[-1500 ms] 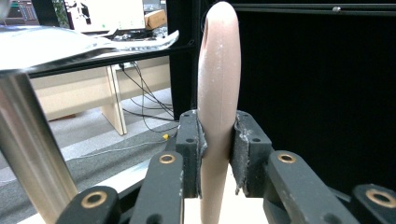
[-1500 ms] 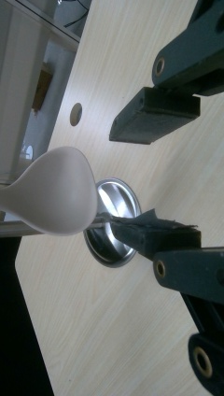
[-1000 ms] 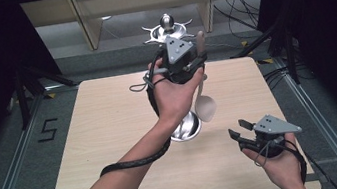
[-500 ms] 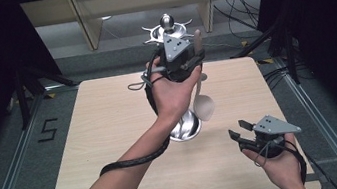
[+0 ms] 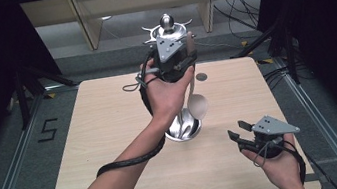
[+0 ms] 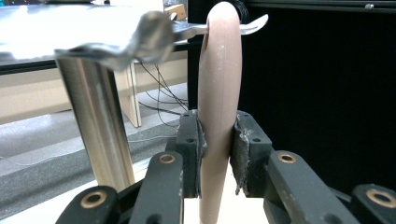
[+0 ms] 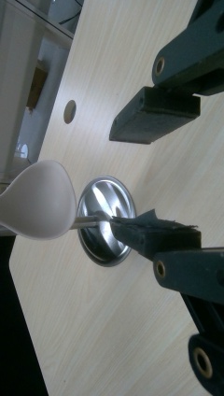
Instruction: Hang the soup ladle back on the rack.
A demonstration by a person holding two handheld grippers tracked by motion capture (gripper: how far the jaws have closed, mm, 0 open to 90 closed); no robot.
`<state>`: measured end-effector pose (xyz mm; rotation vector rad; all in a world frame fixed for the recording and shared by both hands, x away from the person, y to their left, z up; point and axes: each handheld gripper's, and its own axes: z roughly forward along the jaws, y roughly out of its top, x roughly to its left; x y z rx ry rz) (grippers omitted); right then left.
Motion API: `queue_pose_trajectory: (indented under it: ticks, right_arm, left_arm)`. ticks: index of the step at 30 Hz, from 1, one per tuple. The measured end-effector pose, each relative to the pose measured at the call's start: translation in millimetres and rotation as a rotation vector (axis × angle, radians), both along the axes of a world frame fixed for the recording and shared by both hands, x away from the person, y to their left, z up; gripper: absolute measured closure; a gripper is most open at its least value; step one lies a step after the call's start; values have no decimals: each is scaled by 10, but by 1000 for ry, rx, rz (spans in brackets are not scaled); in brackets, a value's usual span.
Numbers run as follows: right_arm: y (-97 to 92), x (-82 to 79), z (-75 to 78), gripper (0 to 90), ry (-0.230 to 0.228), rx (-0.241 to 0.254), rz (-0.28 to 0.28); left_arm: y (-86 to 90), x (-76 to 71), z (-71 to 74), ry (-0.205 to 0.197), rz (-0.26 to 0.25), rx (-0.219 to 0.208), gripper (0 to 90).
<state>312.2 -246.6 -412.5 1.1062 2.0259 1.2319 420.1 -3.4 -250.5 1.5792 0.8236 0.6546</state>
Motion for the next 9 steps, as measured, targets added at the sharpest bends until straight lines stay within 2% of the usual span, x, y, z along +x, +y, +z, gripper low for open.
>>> queue_pose_trajectory:
  ticks: [1, 2, 3, 4, 5, 6, 8, 9]
  right_arm:
    - [-15, 17, -8, 510, -32, -17, 4]
    - [-7, 0, -11, 507, -11, -2, -2]
    - [-23, -3, -13, 505, -4, -4, 5]
    - [-37, -18, -11, 503, 4, 1, 2]
    - [-49, -46, -15, 500, 14, 9, -13]
    - [-94, -42, -27, 497, -3, -5, -3]
    - [-157, -103, -49, 495, 37, 22, -33]
    - [-218, -103, -74, 493, 27, 8, -35]
  left_arm:
    - [10, -17, -14, 10, -15, -14, 655]
    - [24, -54, -44, 10, -26, -34, 542]
    - [60, -113, -90, -15, -37, -27, 466]
    - [107, -193, -151, -44, -58, -14, 434]
    - [169, -291, -236, -55, -83, 1, 410]
    - [260, -384, -337, -71, -101, 31, 401]
    - [491, -545, -583, -70, -135, 86, 399]
    - [628, -607, -719, -62, -144, 117, 396]
